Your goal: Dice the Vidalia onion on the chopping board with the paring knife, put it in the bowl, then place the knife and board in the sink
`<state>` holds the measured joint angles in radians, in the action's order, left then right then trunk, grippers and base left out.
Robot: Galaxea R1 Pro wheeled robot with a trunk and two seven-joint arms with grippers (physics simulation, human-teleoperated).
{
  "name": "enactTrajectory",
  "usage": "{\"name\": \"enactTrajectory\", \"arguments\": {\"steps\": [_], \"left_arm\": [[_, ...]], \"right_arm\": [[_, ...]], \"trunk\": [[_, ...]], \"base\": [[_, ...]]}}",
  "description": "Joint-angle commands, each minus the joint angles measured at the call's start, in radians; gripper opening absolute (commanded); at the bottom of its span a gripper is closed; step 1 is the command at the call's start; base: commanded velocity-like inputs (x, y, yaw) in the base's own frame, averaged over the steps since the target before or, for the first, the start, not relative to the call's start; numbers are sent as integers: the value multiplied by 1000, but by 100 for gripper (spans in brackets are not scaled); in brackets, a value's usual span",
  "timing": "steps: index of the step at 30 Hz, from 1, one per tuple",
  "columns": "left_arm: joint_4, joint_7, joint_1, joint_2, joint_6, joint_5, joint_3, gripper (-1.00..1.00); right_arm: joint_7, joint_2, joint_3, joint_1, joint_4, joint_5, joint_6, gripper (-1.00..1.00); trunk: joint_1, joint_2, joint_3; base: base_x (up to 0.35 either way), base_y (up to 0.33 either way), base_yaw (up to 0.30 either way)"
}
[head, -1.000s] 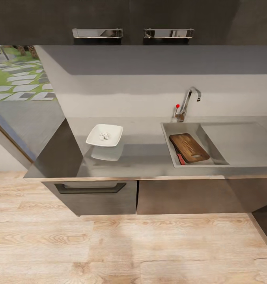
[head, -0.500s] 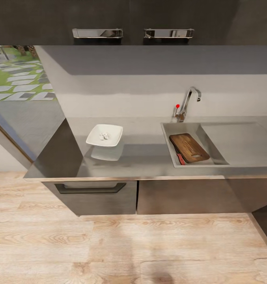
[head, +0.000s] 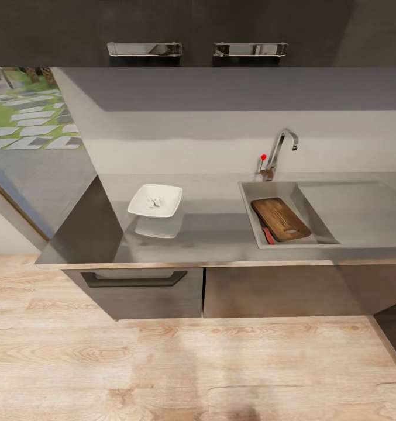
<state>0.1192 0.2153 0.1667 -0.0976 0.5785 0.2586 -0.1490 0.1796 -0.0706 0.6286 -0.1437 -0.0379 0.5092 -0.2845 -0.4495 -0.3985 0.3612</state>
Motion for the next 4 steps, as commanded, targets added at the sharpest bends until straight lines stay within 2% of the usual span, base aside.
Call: {"name": "enactTrajectory", "arguments": {"steps": [1,4], "left_arm": [[-23,6,1,0,0,5,-10,100],[-95,6,1,-1,0,5,-11,100]], "right_arm": [[4,0,8,0,0,10,-2,100],[4,-2,10,0,0,10,-2,100]], "trunk": [[-1,-2,1],[-1,-2,1]], "base": [[0,0,0],[0,0,0]]}}
